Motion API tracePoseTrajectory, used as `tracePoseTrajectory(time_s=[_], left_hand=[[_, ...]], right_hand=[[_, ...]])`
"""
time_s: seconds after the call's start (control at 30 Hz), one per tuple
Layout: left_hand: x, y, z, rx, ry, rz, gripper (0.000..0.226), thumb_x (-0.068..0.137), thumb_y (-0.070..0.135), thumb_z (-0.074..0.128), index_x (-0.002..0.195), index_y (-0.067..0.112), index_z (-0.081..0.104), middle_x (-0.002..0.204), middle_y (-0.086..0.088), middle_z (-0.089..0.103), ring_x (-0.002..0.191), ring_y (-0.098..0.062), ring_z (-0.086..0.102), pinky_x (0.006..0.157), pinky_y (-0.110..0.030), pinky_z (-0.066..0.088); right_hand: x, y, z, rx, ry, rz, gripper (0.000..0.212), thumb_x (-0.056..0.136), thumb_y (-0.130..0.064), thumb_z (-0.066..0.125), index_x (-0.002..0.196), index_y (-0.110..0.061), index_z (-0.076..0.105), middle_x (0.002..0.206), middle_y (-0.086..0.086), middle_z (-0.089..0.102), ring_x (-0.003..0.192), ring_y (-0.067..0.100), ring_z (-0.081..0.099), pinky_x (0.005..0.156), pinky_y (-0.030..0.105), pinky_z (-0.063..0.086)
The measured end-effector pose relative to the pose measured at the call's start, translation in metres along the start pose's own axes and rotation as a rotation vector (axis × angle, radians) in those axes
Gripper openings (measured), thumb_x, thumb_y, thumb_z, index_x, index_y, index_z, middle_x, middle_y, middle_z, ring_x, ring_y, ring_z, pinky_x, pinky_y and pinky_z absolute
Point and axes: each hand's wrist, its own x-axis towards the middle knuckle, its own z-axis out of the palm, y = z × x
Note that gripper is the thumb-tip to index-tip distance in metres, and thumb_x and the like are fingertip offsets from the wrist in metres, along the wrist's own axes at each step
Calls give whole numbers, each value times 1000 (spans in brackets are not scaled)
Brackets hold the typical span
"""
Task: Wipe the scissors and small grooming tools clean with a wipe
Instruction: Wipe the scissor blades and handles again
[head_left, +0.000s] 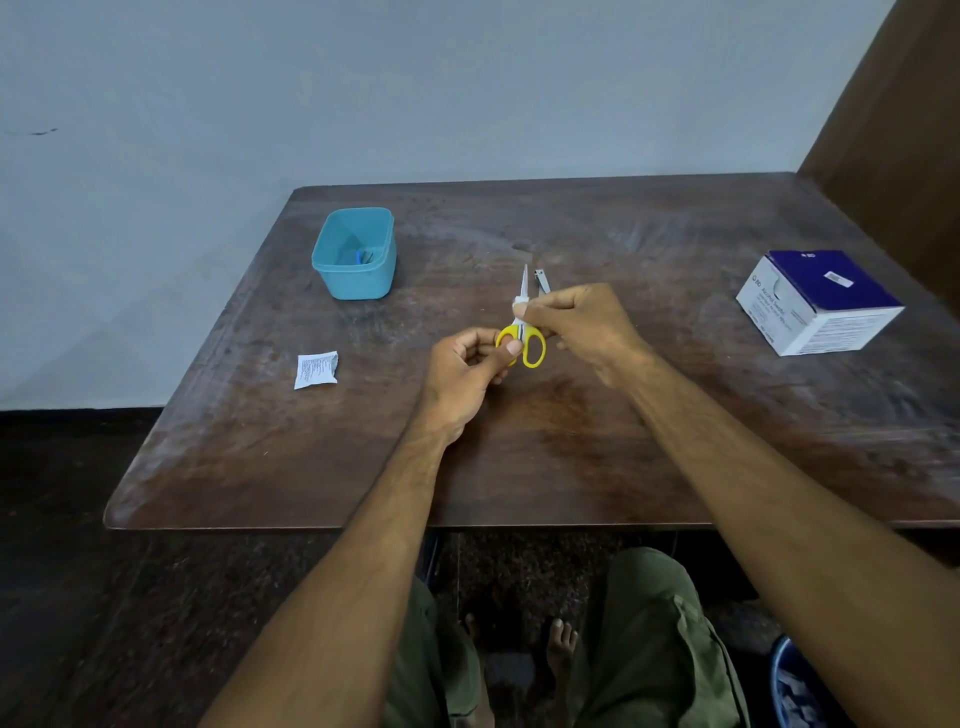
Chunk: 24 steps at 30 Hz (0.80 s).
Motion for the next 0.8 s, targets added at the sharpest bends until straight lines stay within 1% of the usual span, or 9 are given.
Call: tracePoseTrajectory(time_s=[0.07,0.17,0.3,0.37,0.43,0.5,0.57,0.63,0.8], left_hand=[[0,0,1,3,-3,0,4,84,9,71,82,12,69,60,9,63,55,-5,52,54,-17,45],[0,-1,0,18,-2,-1,5,83,11,73,81,14,70,60,9,64,55,-6,53,55,-17,45],[0,-2,-1,21,5,1,4,84,13,73,81,14,70,61,8,64,55,-6,52,55,-18,45],[0,-3,-2,30,3,3,4,84,14,72,81,14,70,60,9,63,54,-5,51,55,-17,45],[0,-3,-1,41,3,5,4,84,14,72,81,14,70,59,10,62,54,-5,51,54,-17,44],[0,-2,0,45,4,3,4,84,13,73,81,14,70,59,9,62,53,-5,51,54,-17,44],[0,-2,1,43,10,-1,6,83,12,73,79,14,69,60,9,62,52,-4,50,53,-16,43],[-1,-2,1,44,19,-5,7,82,11,74,78,15,69,60,9,62,52,-5,49,52,-16,43],[-1,-2,1,40,33,-4,8,81,11,76,78,12,69,61,6,61,52,-6,48,51,-17,42]], right_hand=[[3,-3,-1,38,51,3,14,85,-20,73,74,-13,72,60,-3,65,46,-4,54,45,6,38],[8,-4,1,86,111,-1,14,85,-22,74,73,-15,71,67,5,61,52,3,51,45,7,37],[5,4,2,-7,52,14,11,82,-19,76,76,-10,74,67,2,66,50,-1,55,51,10,43],[4,6,0,-8,1,28,9,81,-16,77,75,-9,74,68,3,69,52,1,58,57,14,49],[5,4,-1,-11,4,40,10,80,-17,78,76,-9,75,68,3,69,53,3,58,58,14,49],[8,0,0,3,60,47,13,80,-23,78,76,-11,75,66,2,67,52,2,55,55,12,45],[12,-5,2,33,122,39,14,81,-26,77,72,-17,74,56,-4,62,45,-1,51,46,8,39],[14,-5,4,38,145,33,15,81,-27,77,69,-19,73,50,-8,59,42,-2,48,43,9,36],[6,8,4,-4,95,39,15,81,-20,77,68,-14,72,59,-4,65,45,-2,53,55,12,45]])
